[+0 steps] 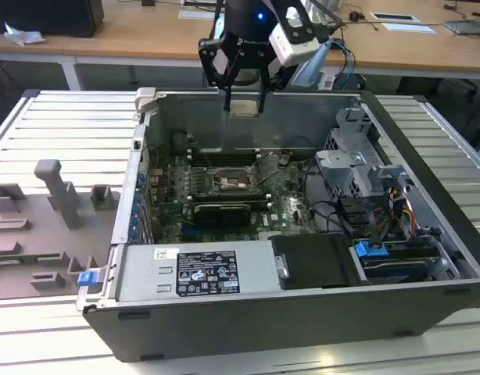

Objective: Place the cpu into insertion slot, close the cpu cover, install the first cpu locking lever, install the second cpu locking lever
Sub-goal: 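Place the cpu into insertion slot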

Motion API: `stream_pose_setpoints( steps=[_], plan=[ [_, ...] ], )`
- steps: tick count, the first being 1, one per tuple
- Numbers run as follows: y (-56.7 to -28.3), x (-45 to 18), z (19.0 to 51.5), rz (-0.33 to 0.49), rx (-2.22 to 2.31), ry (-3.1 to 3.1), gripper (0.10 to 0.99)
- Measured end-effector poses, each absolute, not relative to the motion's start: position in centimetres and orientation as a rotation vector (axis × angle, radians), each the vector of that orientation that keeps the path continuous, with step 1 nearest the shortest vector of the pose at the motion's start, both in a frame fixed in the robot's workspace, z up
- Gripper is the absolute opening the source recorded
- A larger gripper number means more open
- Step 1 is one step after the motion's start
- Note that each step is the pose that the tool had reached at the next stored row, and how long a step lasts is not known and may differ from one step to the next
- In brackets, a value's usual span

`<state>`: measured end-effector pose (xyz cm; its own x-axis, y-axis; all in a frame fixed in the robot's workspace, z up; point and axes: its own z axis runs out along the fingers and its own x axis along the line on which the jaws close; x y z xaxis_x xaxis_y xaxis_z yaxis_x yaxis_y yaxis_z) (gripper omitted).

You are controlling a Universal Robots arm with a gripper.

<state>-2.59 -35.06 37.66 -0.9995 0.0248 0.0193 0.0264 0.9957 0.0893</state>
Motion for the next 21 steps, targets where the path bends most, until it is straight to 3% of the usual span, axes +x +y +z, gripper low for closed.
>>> stream_pose_setpoints(
  steps=[21],
  plan=[
    [-35.06, -2.59, 37.56, -0.143, -0.340, -3.110, 0.541]
  ],
)
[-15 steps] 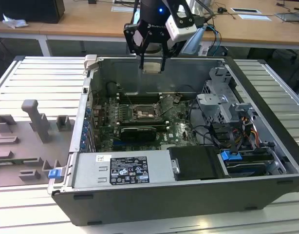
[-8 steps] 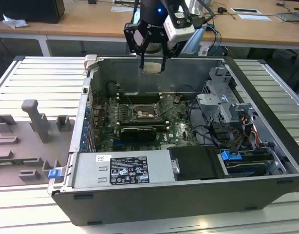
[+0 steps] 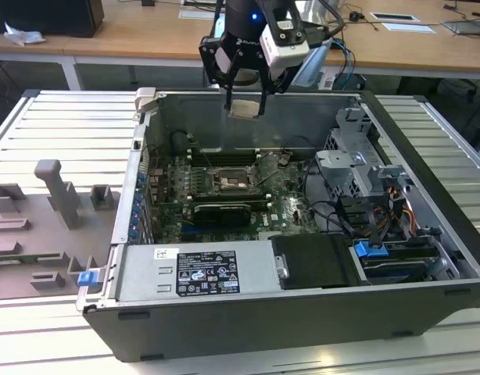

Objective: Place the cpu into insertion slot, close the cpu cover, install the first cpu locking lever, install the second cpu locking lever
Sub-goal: 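Place the cpu into insertion slot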

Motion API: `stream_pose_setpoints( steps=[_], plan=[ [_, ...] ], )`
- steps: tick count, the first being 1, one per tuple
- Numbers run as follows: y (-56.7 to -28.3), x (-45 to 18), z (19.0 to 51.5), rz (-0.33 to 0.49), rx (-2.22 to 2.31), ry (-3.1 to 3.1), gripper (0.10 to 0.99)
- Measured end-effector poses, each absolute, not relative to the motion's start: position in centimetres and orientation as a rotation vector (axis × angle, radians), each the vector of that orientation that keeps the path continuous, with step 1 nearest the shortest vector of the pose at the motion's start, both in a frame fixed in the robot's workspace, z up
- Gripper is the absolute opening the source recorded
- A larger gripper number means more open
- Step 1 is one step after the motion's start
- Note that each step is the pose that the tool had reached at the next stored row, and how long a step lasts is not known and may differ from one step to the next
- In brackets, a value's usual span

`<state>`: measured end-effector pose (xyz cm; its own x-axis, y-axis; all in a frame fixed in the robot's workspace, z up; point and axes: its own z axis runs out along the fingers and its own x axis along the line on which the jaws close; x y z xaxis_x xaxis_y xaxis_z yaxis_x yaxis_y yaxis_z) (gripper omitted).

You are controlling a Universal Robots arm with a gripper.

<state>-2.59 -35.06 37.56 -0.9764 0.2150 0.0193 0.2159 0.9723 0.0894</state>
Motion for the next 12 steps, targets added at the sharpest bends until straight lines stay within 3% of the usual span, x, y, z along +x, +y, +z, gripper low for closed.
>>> stream_pose_setpoints(
  steps=[12],
  plan=[
    [-35.05, -2.59, 37.47, -0.143, -0.485, -3.095, 0.541]
  ],
)
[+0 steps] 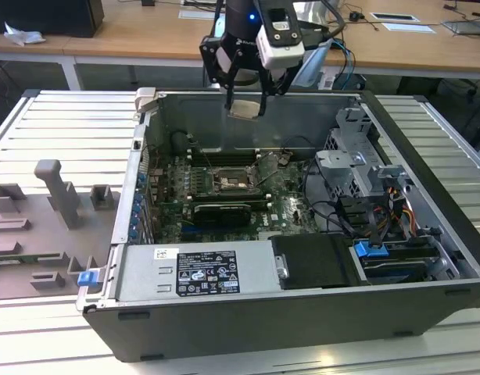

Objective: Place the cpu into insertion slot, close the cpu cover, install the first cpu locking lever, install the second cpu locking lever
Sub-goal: 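Place the cpu into insertion slot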

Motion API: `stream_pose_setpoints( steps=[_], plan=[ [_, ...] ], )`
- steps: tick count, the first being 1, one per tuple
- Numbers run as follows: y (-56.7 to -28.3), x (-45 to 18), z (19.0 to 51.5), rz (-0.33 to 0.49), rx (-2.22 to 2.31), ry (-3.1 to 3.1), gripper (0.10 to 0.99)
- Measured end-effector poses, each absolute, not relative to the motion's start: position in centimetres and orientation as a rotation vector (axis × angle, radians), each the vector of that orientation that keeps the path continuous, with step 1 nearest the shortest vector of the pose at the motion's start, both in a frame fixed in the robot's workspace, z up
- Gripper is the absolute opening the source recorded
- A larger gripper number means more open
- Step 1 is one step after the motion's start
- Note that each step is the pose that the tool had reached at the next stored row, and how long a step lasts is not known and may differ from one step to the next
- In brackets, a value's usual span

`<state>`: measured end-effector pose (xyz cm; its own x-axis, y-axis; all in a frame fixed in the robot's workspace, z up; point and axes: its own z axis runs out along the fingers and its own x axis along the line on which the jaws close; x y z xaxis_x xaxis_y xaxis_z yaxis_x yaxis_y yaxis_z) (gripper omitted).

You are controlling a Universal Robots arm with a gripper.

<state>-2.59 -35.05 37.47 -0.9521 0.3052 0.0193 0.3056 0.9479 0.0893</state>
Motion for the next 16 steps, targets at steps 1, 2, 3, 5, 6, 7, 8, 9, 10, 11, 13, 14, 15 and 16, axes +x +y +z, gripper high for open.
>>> stream_pose_setpoints(
  steps=[1, 2, 3, 5, 6, 7, 8, 9, 10, 11, 13, 14, 15, 16],
  plan=[
    [-35.05, -2.59, 37.46, -0.143, -0.514, -3.091, 0.541],
    [-35.05, -2.60, 37.41, -0.144, -0.558, -3.085, 0.541],
    [-35.05, -2.60, 37.36, -0.144, -0.597, -3.079, 0.541],
    [-35.05, -2.60, 37.30, -0.143, -0.657, -3.069, 0.541],
    [-35.05, -2.62, 37.27, -0.144, -0.682, -3.064, 0.541],
    [-35.05, -2.63, 37.25, -0.144, -0.698, -3.061, 0.541],
    [-35.05, -2.64, 37.24, -0.144, -0.710, -3.058, 0.541],
    [-35.05, -2.65, 37.23, -0.144, -0.724, -3.055, 0.541],
    [-35.05, -2.65, 37.21, -0.144, -0.750, -3.050, 0.541],
    [-35.05, -2.66, 37.20, -0.143, -0.772, -3.045, 0.541],
    [-35.03, -2.66, 37.19, -0.143, -0.785, -3.042, 0.541],
    [-35.03, -2.66, 37.20, -0.142, -0.800, -3.039, 0.541],
    [-35.01, -2.66, 37.20, -0.142, -0.812, -3.036, 0.541],
    [-35.01, -2.67, 37.20, -0.142, -0.828, -3.033, 0.541]
  ],
)
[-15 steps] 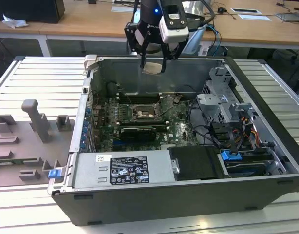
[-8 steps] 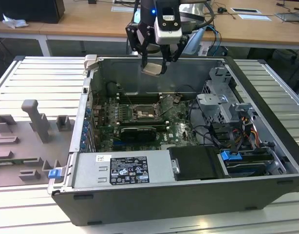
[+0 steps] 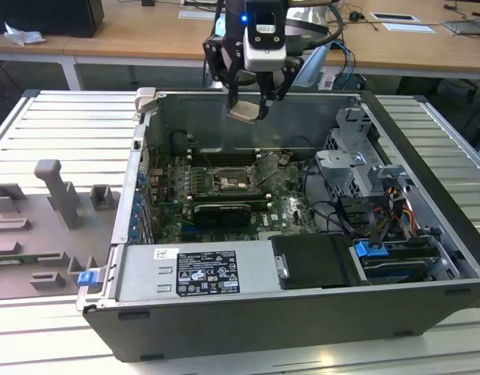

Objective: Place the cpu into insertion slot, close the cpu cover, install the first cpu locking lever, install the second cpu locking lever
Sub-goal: 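Place the cpu into insertion slot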

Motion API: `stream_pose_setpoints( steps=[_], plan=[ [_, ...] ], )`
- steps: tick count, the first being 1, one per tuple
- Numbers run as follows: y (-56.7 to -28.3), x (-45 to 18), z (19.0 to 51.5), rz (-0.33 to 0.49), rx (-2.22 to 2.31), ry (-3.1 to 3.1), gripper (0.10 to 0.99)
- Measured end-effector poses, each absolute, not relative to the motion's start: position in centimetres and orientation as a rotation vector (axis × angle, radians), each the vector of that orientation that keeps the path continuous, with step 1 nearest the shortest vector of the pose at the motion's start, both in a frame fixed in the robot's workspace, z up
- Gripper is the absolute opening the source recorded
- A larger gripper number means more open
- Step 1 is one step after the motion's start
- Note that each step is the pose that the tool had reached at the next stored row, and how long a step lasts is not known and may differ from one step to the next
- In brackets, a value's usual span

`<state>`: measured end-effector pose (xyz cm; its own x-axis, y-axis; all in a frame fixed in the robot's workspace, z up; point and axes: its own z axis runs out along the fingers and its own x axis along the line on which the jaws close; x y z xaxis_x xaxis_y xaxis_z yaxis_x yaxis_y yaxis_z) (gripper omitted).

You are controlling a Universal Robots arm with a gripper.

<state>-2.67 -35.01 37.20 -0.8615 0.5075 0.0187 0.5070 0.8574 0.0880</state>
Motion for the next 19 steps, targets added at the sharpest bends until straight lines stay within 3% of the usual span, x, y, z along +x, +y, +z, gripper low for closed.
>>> stream_pose_setpoints(
  steps=[19],
  plan=[
    [-35.01, -2.68, 37.14, 0.140, 0.971, 2.974, 0.541]
  ],
)
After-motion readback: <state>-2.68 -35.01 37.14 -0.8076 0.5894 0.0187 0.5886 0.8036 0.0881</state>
